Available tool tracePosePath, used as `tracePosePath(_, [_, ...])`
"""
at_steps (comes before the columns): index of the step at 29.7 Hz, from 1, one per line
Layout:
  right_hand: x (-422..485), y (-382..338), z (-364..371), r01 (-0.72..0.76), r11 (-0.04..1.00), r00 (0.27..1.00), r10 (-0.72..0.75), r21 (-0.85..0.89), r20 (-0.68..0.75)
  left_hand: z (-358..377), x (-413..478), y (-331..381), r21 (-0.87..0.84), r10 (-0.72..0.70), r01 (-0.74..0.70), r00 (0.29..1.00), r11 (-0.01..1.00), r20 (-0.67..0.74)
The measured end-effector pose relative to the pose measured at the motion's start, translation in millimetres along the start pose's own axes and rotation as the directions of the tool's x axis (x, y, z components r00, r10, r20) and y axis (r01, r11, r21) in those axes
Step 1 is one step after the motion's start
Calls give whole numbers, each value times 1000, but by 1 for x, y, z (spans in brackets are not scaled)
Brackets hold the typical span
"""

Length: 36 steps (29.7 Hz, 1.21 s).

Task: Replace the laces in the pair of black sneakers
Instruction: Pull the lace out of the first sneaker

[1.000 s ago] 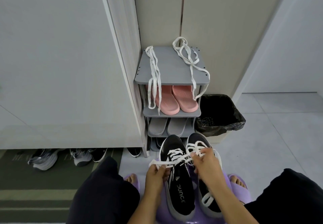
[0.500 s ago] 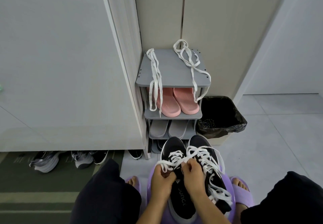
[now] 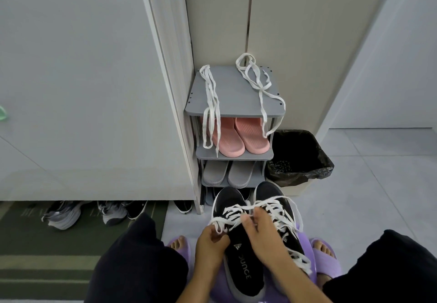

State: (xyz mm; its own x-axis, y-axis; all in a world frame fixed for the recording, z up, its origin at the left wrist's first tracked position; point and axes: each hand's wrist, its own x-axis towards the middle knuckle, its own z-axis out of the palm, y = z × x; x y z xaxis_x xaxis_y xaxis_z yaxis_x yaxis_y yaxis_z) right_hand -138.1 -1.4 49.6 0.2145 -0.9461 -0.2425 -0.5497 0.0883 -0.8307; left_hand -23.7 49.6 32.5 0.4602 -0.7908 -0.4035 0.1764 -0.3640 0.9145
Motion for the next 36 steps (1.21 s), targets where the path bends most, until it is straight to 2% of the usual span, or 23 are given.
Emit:
tracePosePath(2, [-14, 13, 15, -26, 998, 999, 25, 54, 30, 2, -2, 0, -53, -27, 29, 999, 998, 38])
tracePosePath(5, [-18, 18, 26, -62, 976, 997, 68, 207, -20, 7, -2, -3, -144, -85, 82, 996, 986, -10])
tracePosePath(9, [-14, 23, 25, -47, 997, 997, 42, 68, 71, 8, 5, 1, -125, -50, 40, 995, 991, -83])
tracePosePath(11, [-13, 30, 25, -39, 999, 996, 39, 2, 81, -3, 12, 19, -215, -20, -9, 991, 977, -131])
tracePosePath(14, [-11, 36, 27, -55, 998, 997, 54, 15, 48, -23, 25, 40, -328, 36, -96, 983, 940, -182])
tracePosePath(16, [-12, 35, 27, -71, 997, 997, 69, 39, 44, -23, 24, 34, -255, 11, -41, 993, 966, -119])
tracePosePath(18, [-12, 35, 28, -69, 996, 997, 67, 51, 43, -9, 17, 16, -94, -55, 52, 998, 994, -26])
tracePosePath(21, [-13, 35, 28, -74, 994, 997, 71, 79, 44, 15, 9, -3, -46, -104, 103, 994, 994, -38])
tracePosePath(24, [-14, 36, 28, -76, 990, 996, 71, 123, 46, 9, 14, 17, -70, -41, 31, 988, 997, -146])
tracePosePath(27, [-14, 34, 27, -82, 982, 996, 76, 172, 40, -22, 30, 61, -201, 37, -94, 962, 975, -270])
tracePosePath(28, [-14, 33, 27, -87, 978, 996, 80, 187, 41, -30, 34, 70, -207, 53, -112, 962, 972, -268])
tracePosePath(30, [-14, 32, 26, -90, 973, 996, 84, 212, 38, -32, 34, 66, -157, 43, -76, 979, 985, -201])
tracePosePath(33, [-15, 30, 27, -91, 974, 996, 86, 207, 33, -3, 16, 29, 57, -47, 47, 999, 997, 5])
tracePosePath(34, [-14, 30, 27, -95, 974, 995, 89, 206, 37, 7, 10, 17, 73, -81, 80, 996, 994, 20])
tracePosePath(36, [-14, 30, 27, -101, 973, 995, 94, 207, 42, 20, 6, 3, 12, -100, 101, 994, 995, -39])
